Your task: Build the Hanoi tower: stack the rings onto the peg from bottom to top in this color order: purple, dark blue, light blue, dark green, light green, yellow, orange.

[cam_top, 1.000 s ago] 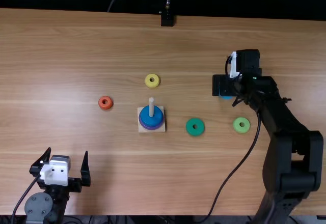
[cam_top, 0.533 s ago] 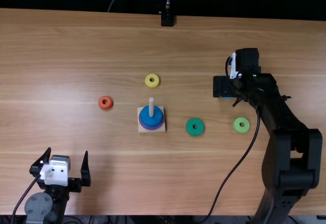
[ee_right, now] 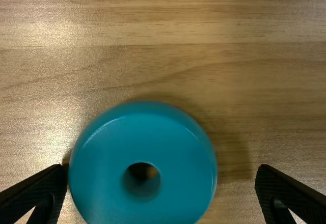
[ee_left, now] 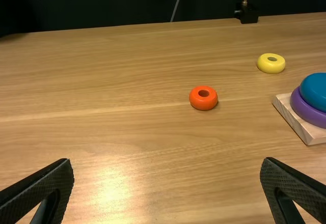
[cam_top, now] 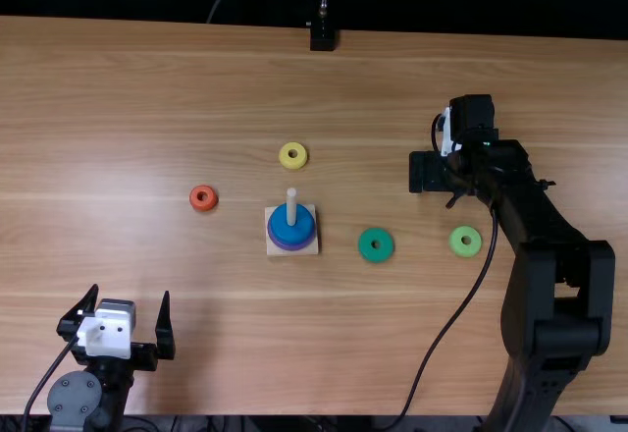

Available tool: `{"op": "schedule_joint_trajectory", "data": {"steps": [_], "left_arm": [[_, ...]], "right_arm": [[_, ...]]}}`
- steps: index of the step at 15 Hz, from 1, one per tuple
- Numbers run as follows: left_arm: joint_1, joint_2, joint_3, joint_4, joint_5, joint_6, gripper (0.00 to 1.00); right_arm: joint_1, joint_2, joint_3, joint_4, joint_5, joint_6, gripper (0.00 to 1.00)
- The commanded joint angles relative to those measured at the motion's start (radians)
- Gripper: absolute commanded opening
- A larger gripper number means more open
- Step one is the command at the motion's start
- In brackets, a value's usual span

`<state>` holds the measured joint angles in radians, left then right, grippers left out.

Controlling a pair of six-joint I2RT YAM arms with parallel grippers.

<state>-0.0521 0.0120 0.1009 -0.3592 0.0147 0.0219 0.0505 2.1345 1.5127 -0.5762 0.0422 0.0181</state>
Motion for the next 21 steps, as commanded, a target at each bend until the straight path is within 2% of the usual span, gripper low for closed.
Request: {"op": "schedule_joint_trajectory", "data": {"steps": [1, 2, 4, 7, 8, 9, 11, 14, 19, 21], "left_arm": [[0.008, -0.012, -0.101, -0.086, 0.017, 0.009, 1.00], [0.008, -0.012, -0.101, -0.088, 0.017, 0.009, 1.00], [0.008, -0.012, -0.101, -0.086, 0.017, 0.009, 1.00], [0.008, -0.012, -0.101, -0.086, 0.017, 0.009, 1.00], [0.008, -0.012, -0.101, -0.086, 0.017, 0.009, 1.00], [0.008, -0.012, -0.101, -0.088, 0.017, 0.009, 1.00], [0.008, -0.012, -0.101, -0.088, 0.017, 0.009, 1.00], [0.008, -0.012, -0.101, -0.086, 0.017, 0.009, 1.00], [0.008, -0.012, -0.101, -0.086, 0.017, 0.009, 1.00], [0.008, -0.012, -0.101, -0.086, 0.017, 0.009, 1.00]], "right_arm": [[0.008, 0.027, 0.030, 0.003, 0.011, 0.011, 0.99], [0.009, 0.027, 0.030, 0.003, 0.011, 0.011, 0.94], [0.009, 0.028, 0.030, 0.010, 0.013, 0.009, 0.71], [0.015, 0.033, 0.029, 0.016, 0.028, 0.009, 0.30], [0.015, 0.033, 0.030, 0.016, 0.028, 0.009, 0.10], [0.015, 0.033, 0.030, 0.016, 0.028, 0.009, 0.00], [0.020, 0.030, 0.030, 0.014, 0.028, 0.011, 0.00], [0.068, 0.008, 0.076, -0.045, 0.030, 0.008, 0.00], [0.180, -0.100, 0.230, -0.421, 0.028, -0.003, 0.00], [0.233, -0.123, 0.320, -0.544, 0.017, -0.003, 0.00]]}}
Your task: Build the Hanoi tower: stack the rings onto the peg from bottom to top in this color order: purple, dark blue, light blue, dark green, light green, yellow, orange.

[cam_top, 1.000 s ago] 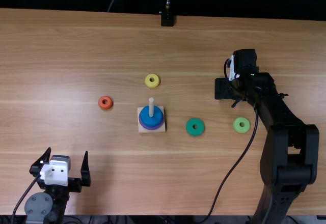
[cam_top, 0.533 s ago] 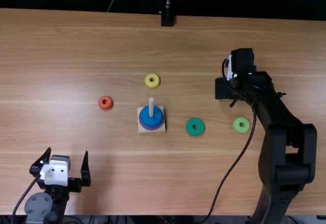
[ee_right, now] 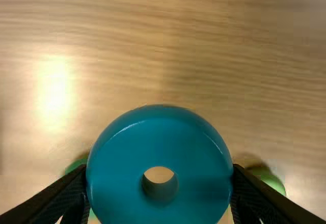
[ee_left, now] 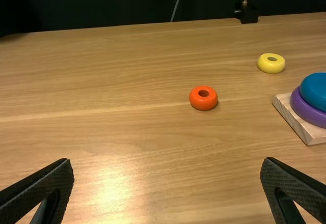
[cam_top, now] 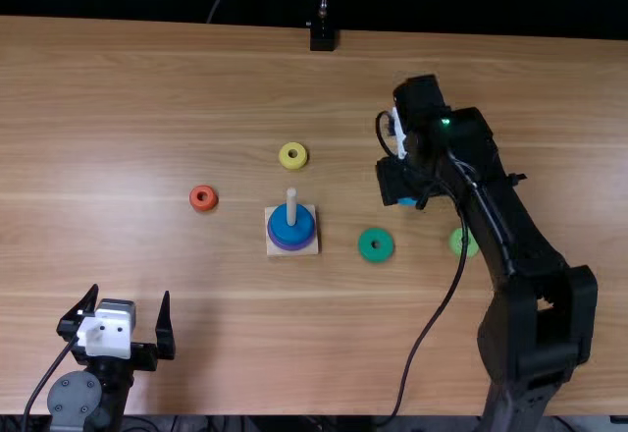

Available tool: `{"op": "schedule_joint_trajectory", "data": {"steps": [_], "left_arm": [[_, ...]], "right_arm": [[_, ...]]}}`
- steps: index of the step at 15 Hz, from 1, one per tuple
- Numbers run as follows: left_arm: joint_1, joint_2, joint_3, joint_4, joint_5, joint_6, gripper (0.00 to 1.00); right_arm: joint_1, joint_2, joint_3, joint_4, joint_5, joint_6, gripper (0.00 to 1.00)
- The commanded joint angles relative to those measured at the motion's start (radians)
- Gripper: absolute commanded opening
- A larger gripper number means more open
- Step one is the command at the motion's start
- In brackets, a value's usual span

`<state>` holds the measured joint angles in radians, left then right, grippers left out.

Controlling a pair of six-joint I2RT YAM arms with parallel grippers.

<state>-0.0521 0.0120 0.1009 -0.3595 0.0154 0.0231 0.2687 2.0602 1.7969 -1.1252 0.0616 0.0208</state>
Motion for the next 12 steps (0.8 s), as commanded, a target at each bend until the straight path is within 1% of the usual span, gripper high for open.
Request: {"op": "schedule_joint_trajectory", "data": {"steps": [1, 4, 7, 12], "left_arm": [[0.008, -0.012, -0.101, -0.086, 0.016, 0.008, 1.00], [0.008, -0.012, -0.101, -0.086, 0.016, 0.008, 1.00], [0.008, -0.012, -0.101, -0.086, 0.016, 0.008, 1.00], [0.008, -0.012, -0.101, -0.088, 0.016, 0.008, 1.00]], "right_arm": [[0.055, -0.069, 0.073, -0.034, -0.003, -0.004, 0.00], [0.155, -0.098, 0.173, -0.106, -0.001, -0.004, 0.00], [0.233, -0.097, 0.285, -0.196, -0.003, 0.001, 0.00], [0.314, -0.091, 0.371, -0.203, -0.003, 0.003, 0.00]]}}
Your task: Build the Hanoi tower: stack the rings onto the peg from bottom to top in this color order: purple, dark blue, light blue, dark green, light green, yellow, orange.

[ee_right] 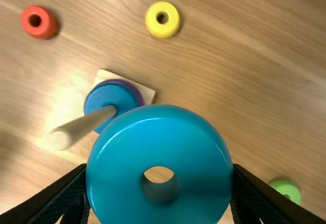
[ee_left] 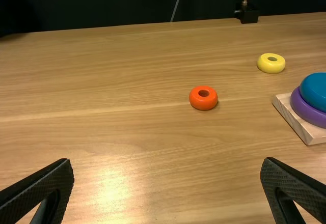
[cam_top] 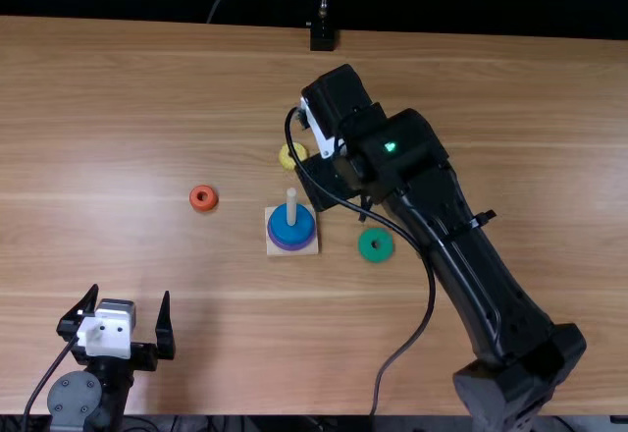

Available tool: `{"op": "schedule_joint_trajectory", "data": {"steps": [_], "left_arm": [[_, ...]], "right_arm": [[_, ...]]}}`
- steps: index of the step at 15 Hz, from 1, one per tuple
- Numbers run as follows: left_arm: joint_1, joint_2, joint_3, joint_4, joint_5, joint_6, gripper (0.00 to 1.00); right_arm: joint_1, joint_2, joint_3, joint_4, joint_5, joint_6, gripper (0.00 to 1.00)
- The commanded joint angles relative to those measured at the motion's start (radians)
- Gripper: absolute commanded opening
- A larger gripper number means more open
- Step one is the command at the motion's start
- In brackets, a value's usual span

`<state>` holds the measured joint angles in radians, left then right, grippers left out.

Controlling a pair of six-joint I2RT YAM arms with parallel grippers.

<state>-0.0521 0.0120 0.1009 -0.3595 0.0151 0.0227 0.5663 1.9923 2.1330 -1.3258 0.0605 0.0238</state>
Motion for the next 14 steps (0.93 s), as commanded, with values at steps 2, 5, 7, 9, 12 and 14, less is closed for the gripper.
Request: {"op": "schedule_joint_trajectory", "data": {"steps": [2, 5, 7, 9, 12, 14], "left_arm": [[0.008, -0.012, -0.101, -0.088, 0.016, 0.009, 1.00], [0.008, -0.012, -0.101, -0.088, 0.016, 0.009, 1.00], [0.008, -0.012, -0.101, -0.086, 0.016, 0.009, 1.00], [0.008, -0.012, -0.101, -0.088, 0.016, 0.009, 1.00], [0.008, -0.012, -0.101, -0.086, 0.016, 0.009, 1.00], [0.008, -0.012, -0.101, -0.086, 0.016, 0.009, 1.00]], "right_arm": [[0.049, -0.020, 0.039, -0.002, -0.002, 0.002, 0.00], [0.072, -0.015, 0.042, -0.001, -0.003, 0.004, 0.00], [0.087, -0.012, 0.047, 0.001, -0.005, 0.004, 0.00], [0.090, 0.014, 0.065, 0.001, -0.005, 0.004, 0.00], [0.112, 0.040, 0.090, 0.001, -0.007, 0.006, 0.00], [0.119, 0.043, 0.090, 0.001, -0.007, 0.006, 0.00]]}}
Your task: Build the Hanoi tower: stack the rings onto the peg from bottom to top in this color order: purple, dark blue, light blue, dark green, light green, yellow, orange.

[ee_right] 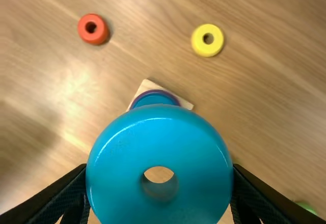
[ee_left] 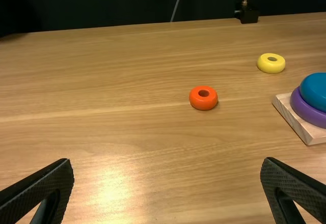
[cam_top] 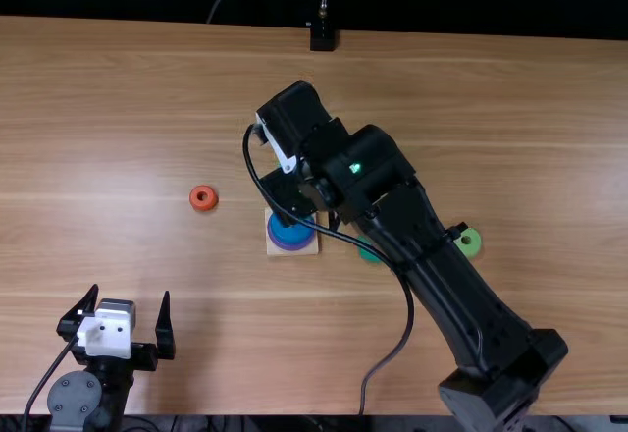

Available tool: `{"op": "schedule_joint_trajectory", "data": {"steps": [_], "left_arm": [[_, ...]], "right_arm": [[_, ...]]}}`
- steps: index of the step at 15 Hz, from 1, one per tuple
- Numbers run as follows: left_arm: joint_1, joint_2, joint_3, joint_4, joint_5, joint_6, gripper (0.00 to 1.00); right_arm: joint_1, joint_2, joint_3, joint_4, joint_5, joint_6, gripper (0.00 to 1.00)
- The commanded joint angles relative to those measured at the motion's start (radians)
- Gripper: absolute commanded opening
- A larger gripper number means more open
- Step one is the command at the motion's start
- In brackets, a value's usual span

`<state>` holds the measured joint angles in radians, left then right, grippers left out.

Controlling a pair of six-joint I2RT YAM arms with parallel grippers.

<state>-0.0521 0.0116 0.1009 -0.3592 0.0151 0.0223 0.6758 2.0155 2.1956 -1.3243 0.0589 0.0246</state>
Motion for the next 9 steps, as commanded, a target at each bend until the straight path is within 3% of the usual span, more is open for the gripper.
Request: {"op": "schedule_joint_trajectory", "data": {"steps": [1, 9], "left_arm": [[0.008, -0.012, -0.101, -0.086, 0.016, 0.009, 1.00], [0.008, -0.012, -0.101, -0.086, 0.016, 0.009, 1.00]], "right_arm": [[0.013, 0.022, 0.027, -0.002, -0.006, 0.005, 0.00], [0.007, 0.049, 0.012, -0.002, -0.006, 0.005, 0.00]]}}
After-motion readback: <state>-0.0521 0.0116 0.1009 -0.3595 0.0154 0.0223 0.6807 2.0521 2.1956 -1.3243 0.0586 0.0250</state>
